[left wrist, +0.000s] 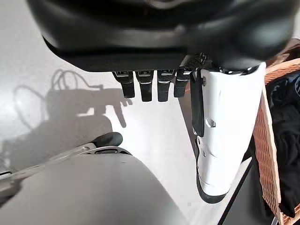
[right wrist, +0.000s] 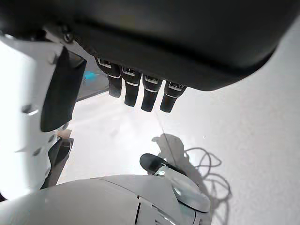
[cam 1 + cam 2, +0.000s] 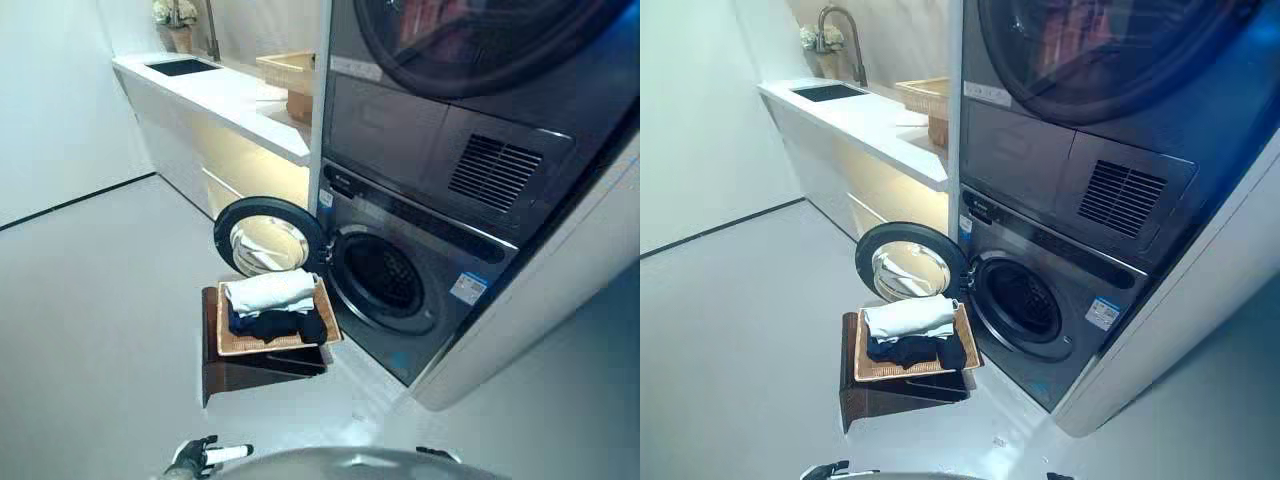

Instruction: Pick up the clothes and place them into the washing machine

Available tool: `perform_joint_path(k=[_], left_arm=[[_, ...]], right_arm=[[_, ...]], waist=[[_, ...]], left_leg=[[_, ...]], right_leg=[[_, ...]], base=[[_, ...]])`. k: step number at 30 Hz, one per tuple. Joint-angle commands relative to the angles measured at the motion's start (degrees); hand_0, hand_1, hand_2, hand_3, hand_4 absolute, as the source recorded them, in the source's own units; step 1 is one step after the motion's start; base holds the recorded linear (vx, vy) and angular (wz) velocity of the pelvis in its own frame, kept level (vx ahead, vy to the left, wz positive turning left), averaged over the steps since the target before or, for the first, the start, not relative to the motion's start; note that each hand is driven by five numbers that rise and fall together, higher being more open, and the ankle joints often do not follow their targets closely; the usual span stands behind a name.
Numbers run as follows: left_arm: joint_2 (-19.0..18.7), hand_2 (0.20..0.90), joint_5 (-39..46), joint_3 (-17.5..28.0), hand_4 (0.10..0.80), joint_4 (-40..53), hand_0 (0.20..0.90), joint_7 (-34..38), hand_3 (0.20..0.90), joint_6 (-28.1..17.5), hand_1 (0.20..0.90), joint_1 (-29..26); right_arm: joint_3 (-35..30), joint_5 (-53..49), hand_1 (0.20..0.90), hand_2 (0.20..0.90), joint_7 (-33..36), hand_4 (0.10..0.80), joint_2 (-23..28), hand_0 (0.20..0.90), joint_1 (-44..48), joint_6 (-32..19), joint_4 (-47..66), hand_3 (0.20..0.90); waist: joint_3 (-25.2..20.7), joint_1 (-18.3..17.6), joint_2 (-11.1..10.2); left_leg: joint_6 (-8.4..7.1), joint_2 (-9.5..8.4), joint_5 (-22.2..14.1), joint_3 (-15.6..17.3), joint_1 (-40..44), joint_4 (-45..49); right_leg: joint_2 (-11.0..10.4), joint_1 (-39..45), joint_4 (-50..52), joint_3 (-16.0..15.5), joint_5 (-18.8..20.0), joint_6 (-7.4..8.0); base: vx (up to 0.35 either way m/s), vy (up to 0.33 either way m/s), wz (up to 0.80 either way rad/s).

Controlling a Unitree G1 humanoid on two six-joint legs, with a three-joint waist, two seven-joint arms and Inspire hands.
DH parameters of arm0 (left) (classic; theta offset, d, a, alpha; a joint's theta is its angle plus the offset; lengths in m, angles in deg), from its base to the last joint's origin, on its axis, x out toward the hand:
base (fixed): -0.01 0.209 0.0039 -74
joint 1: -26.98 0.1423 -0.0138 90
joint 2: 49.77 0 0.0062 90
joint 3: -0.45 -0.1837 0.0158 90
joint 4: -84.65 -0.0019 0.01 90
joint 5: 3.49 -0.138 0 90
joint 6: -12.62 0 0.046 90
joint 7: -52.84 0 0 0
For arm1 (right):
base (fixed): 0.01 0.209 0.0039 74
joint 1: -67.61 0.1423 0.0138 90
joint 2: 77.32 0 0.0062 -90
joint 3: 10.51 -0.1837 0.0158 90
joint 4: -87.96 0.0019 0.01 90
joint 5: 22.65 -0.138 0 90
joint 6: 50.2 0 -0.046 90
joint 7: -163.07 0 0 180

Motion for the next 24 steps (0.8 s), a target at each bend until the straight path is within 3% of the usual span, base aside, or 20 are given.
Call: perform_joint_path(k=[1,8,24], left_arm=[[2.98,0.9,-1.27,0.51,0.8,-2.78,0.9,0.0,0.9,-1.18,0.9,-5.57],[2.9,0.9,-2.33,0.21,0.8,-2.69,0.9,0.15,0.9,-1.37,0.9,-6.02],[2.26,0.9,-1.18,1.7,0.8,-3.16,0.9,2.16,0.9,-0.94,0.9,-6.26]], right_arm=[[1.1,2.65,0.9,0.9,-0.04,0.8,2.64,0.9,5.36,-0.82,-2.32,0.9],[2.9,5.59,0.9,0.9,-0.45,0.8,2.73,0.9,4.97,-0.74,-1.85,0.9],[-0.57,1.34,0.9,0.9,0.6,0.8,2.48,0.9,3.68,-0.77,-2.81,0.9]], waist=[[2.64,0.75,1.65],[2.88,0.78,1.38],[3.26,1.9,2.57]], left_leg=[[-3.41,-1.95,-3.34,-2.47,1.56,-0.08],[-3.46,-1.88,-3.22,-2.35,1.54,-0.08],[-3.49,-2.13,-2.42,-4.12,0.4,-0.08]], right_leg=[[2.59,2.18,2.05,-1.49,-2.77,0.28],[2.74,2.19,2.02,-1.42,-2.77,0.24],[2.28,2.02,1.43,-3.22,-2.76,0.28]], base=[[0.0,0.0,0.0],[0.0,0.0,0.0],[-0.005,-0.002,0.05]])
